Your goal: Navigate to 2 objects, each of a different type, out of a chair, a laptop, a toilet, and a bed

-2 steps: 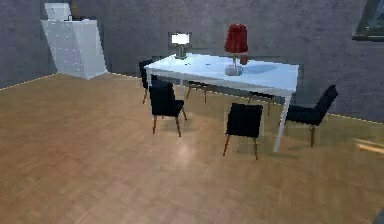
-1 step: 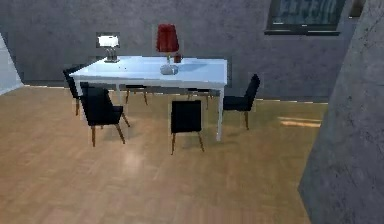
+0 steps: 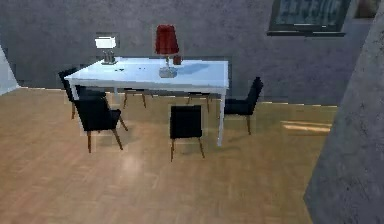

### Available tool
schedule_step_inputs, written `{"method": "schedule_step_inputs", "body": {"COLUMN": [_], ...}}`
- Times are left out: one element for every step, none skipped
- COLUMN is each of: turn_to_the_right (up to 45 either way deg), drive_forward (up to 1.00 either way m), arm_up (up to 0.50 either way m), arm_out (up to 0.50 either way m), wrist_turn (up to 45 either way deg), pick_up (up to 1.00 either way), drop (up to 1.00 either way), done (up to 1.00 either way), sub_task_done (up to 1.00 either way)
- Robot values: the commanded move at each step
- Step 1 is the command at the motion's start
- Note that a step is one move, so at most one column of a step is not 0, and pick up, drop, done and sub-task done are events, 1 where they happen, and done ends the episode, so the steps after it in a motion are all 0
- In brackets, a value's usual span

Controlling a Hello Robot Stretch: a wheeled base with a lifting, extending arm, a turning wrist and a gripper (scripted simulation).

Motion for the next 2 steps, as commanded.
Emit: {"method": "schedule_step_inputs", "body": {"turn_to_the_right": [15.0, 0.0], "drive_forward": [0.0, 1.0], "arm_up": [0.0, 0.0], "arm_out": [0.0, 0.0], "wrist_turn": [0.0, 0.0], "pick_up": [0.0, 0.0], "drop": [0.0, 0.0], "done": [0.0, 0.0], "sub_task_done": [0.0, 0.0]}}
